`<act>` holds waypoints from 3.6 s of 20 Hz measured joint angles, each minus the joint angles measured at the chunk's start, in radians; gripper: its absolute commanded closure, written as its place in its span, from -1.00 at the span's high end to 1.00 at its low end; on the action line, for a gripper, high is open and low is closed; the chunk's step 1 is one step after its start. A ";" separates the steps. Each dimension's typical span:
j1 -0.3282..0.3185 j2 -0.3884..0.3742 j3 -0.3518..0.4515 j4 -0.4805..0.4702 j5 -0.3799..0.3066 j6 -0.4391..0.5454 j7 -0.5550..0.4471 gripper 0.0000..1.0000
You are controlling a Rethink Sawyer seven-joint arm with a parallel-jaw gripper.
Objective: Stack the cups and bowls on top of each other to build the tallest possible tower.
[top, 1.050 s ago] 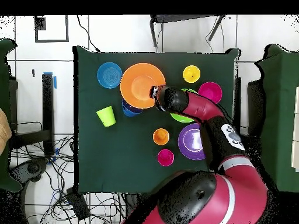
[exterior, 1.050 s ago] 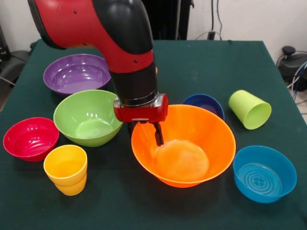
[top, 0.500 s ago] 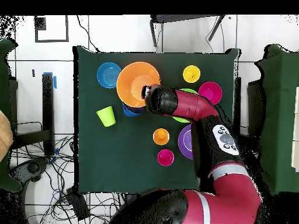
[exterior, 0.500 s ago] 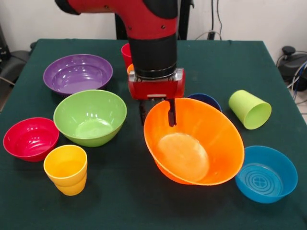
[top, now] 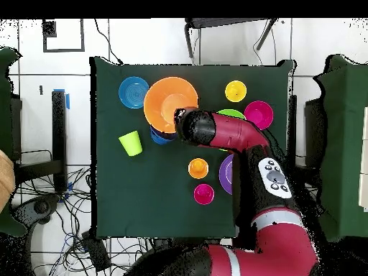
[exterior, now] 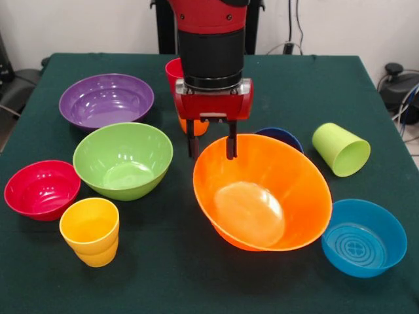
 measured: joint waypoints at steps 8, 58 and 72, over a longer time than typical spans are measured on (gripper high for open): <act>0.043 -0.021 -0.052 0.003 0.000 0.000 0.000 1.00; 0.272 -0.077 -0.202 0.158 0.088 -0.003 0.152 1.00; 0.536 -0.010 -0.323 0.113 0.251 -0.003 0.447 1.00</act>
